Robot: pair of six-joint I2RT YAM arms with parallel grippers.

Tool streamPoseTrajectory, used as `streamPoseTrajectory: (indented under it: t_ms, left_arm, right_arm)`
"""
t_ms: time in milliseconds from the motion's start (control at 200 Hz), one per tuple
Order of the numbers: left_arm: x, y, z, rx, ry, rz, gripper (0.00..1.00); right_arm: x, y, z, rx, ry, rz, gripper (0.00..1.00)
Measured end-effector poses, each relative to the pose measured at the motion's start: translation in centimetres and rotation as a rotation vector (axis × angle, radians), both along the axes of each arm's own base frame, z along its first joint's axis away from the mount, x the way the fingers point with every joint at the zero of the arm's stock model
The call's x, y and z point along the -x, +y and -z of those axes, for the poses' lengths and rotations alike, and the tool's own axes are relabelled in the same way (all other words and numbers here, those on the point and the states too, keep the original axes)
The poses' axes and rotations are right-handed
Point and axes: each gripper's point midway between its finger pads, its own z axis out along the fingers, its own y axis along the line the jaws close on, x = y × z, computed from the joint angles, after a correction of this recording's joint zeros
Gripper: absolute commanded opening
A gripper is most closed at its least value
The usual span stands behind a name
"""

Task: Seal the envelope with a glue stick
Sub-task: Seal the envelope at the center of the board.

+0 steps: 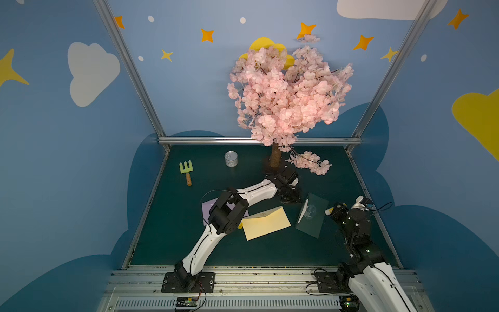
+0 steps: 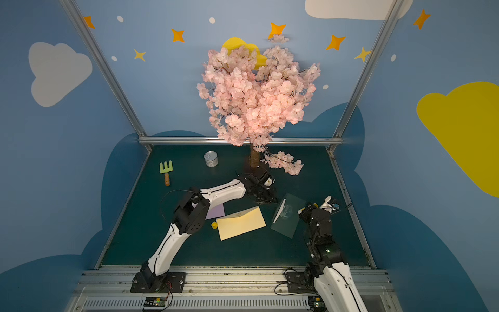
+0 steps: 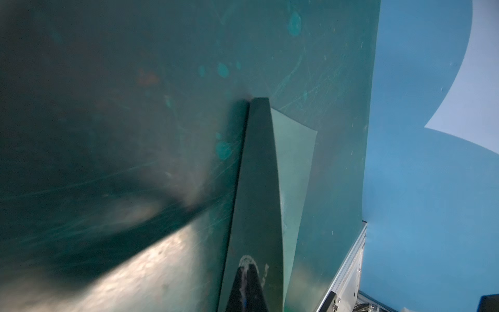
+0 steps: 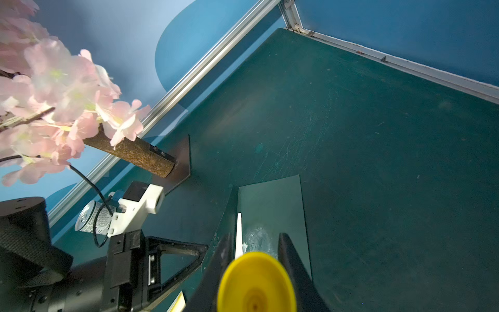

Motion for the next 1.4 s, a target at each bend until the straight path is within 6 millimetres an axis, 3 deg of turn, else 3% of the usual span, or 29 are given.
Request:
streamPoseTrajectory:
  t_ms: [280,521,871,1402]
  left_arm:
    - [2.3,-1.6,-0.4,0.011,0.020,0.046,0.03]
    - [3.8,-2.0,0.5,-0.015,0.035,0.067,0.03]
    - [4.4,-2.8,2.9,-0.078,0.048,0.072,0.03]
    - [5.0,-3.7,3.1,-0.060,0.074,0.083,0.03]
  right_arm:
    - [0.0,-0.4,0.1,-0.019,0.002,0.007,0.00]
    - [0.0,-0.5,0.0,-0.037,0.000,0.009,0.00]
    - [0.1,-0.5,0.1,-0.060,-0.005,0.007,0.00]
    - [0.4,-0.5,1.0,-0.075,0.006,0.001,0.00]
